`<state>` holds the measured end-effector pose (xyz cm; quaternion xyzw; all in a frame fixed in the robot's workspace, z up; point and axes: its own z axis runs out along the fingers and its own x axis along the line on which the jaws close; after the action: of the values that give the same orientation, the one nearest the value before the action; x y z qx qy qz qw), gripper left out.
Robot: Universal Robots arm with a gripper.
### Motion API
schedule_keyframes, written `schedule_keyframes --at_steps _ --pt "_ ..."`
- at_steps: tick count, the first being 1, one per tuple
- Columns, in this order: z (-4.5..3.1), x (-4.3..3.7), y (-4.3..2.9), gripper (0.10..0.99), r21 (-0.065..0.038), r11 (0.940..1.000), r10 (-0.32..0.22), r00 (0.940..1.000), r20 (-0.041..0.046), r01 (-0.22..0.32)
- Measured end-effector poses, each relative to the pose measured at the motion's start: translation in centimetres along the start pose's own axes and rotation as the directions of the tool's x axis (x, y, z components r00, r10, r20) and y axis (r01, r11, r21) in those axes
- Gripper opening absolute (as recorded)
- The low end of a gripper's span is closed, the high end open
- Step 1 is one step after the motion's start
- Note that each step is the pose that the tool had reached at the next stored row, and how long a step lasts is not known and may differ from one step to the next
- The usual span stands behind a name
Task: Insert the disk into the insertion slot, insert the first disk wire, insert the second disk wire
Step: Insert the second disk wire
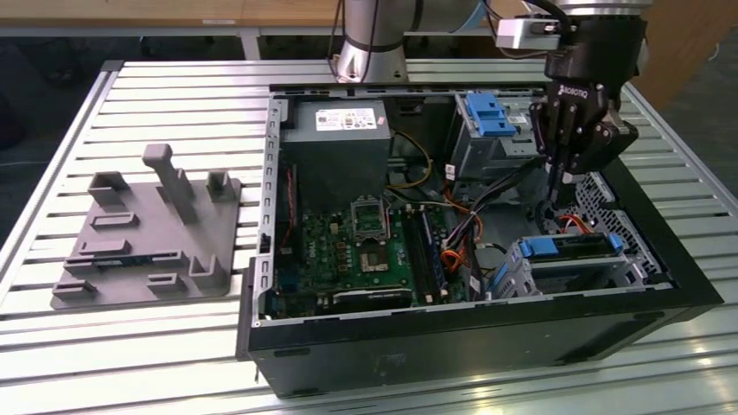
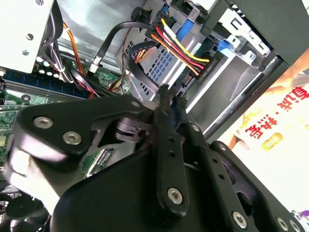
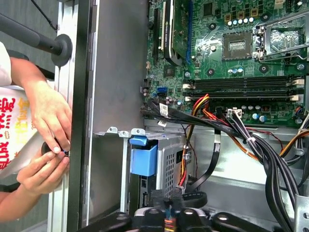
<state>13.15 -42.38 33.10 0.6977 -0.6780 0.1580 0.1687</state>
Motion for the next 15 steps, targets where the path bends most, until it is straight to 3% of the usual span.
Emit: schedule_keyframes --at_steps 1,11,15 --pt "0.02 -0.01 0.0 0.149 0.0 1.0 0.0 1.0 -0.0001 0.0" --pt "0.1 -0.04 -0.07 0.149 -0.002 1.0 -0.001 1.0 -0.0001 0.001" --pt "0.08 -0.02 -0.79 0.149 -0.024 0.9996 -0.012 0.9999 -0.0011 0.012"
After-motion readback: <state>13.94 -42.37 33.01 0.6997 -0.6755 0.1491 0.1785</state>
